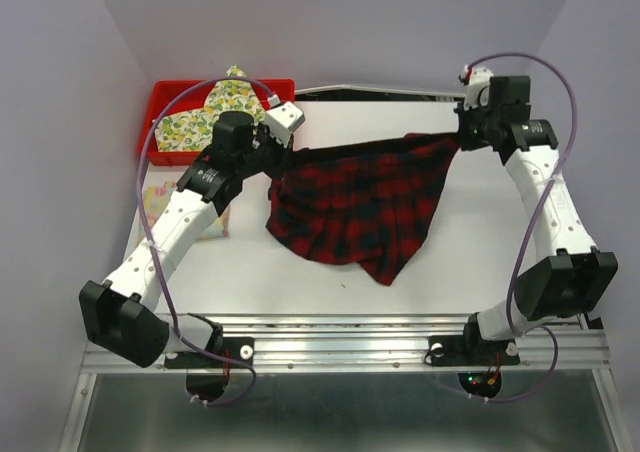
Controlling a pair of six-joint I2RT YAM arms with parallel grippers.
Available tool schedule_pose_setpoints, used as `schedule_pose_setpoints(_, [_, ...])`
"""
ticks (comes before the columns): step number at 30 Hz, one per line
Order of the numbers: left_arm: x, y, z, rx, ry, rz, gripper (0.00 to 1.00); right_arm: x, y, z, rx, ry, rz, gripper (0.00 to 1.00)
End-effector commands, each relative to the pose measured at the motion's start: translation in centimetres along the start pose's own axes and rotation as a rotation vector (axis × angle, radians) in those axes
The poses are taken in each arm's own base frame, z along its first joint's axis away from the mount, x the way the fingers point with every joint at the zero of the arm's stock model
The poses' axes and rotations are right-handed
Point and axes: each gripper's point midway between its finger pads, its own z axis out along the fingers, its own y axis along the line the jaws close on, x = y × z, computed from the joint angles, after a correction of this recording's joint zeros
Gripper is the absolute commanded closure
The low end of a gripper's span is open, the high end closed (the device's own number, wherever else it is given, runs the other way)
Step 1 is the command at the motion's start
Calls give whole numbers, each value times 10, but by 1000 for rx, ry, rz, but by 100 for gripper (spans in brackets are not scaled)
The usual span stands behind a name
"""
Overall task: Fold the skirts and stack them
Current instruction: Flatten the skirt out
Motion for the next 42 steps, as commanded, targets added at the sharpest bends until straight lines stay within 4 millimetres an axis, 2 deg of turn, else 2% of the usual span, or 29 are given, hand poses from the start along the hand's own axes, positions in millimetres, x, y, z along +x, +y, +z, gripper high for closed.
schedule_pose_setpoints(1, [-58,16,-64,-230,-117,269,100,-51,-105,-83,447,-103,-63,99])
schedule_pose_setpoints(3, [-60,0,-59,-207,-127,332,100,-60,-88,-85,419,-145,-74,99])
schedule_pose_setpoints(4, [-60,-13,-50,-138,-117,332,100,-66,-60,-77,251,-167,-66,99])
schedule_pose_setpoints(5, [-55,-23,-46,-77,-101,312,100,-65,-44,-74,170,-151,-68,99])
schedule_pose_setpoints(7, [-38,-69,-41,154,-72,284,100,-49,3,-61,-46,-62,-150,99])
schedule_pose_setpoints(9, [-26,-86,-46,217,-59,279,100,-27,34,-54,-110,-12,-275,99])
schedule_pose_setpoints(10, [-21,-92,-48,244,-62,273,100,8,51,-54,-172,41,-340,99])
schedule_pose_setpoints(12, [18,-91,-41,237,13,255,100,50,67,-49,-183,106,-464,99])
schedule_pose_setpoints(13, [36,-86,-36,211,63,241,100,89,81,-43,-213,169,-507,99])
schedule_pose_setpoints(14, [71,-88,-26,232,154,214,100,100,85,-41,-230,189,-482,99])
schedule_pose_setpoints(15, [86,-99,-26,294,190,191,100,105,95,-40,-277,191,-461,99])
schedule_pose_setpoints(17, [98,-114,-21,344,208,86,100,105,119,-42,-403,186,-397,99])
schedule_pose_setpoints(19, [98,-124,-20,393,197,24,100,94,123,-34,-412,166,-385,99])
schedule_pose_setpoints(20, [99,-123,-18,384,210,-1,100,95,109,-18,-328,200,-407,99])
schedule_pose_setpoints(22, [103,-94,-13,262,228,-30,100,85,81,7,-149,183,-442,99])
schedule_pose_setpoints(23, [107,-81,-13,216,230,-60,100,87,52,16,21,211,-476,99])
schedule_pose_setpoints(24, [108,-70,-12,180,218,-104,100,85,42,25,86,210,-482,99])
schedule_pose_setpoints(25, [113,-57,-12,125,228,-131,100,64,36,33,153,128,-461,99])
schedule_pose_setpoints(26, [123,-50,-12,91,247,-150,100,56,30,35,201,99,-440,99])
schedule_pose_setpoints(28, [134,-49,-13,75,258,-163,100,26,29,41,256,-3,-376,99])
schedule_pose_setpoints(30, [133,-55,-13,89,238,-165,100,18,41,45,190,-8,-344,98])
schedule_pose_setpoints(31, [132,-60,-14,110,230,-159,100,1,49,44,158,-42,-291,83])
schedule_pose_setpoints(32, [128,-63,-16,122,219,-153,84,-4,55,43,124,-49,-274,72])
schedule_pose_setpoints(33, [124,-65,-17,131,207,-145,74,-6,72,42,23,-52,-257,59])
schedule_pose_setpoints(34, [118,-66,-18,138,190,-141,60,-8,79,33,-24,-28,-240,40])
schedule_pose_setpoints(35, [109,-65,-20,134,163,-128,42,-7,94,30,-101,-21,-201,37])
schedule_pose_setpoints(38, [85,-60,-19,99,117,-78,30,4,114,13,-216,29,-136,36])
schedule_pose_setpoints(39, [80,-59,-18,79,115,-61,25,12,113,9,-233,58,-117,35])
schedule_pose_setpoints(42, [59,-57,-11,54,107,3,24,39,107,2,-264,132,-32,37])
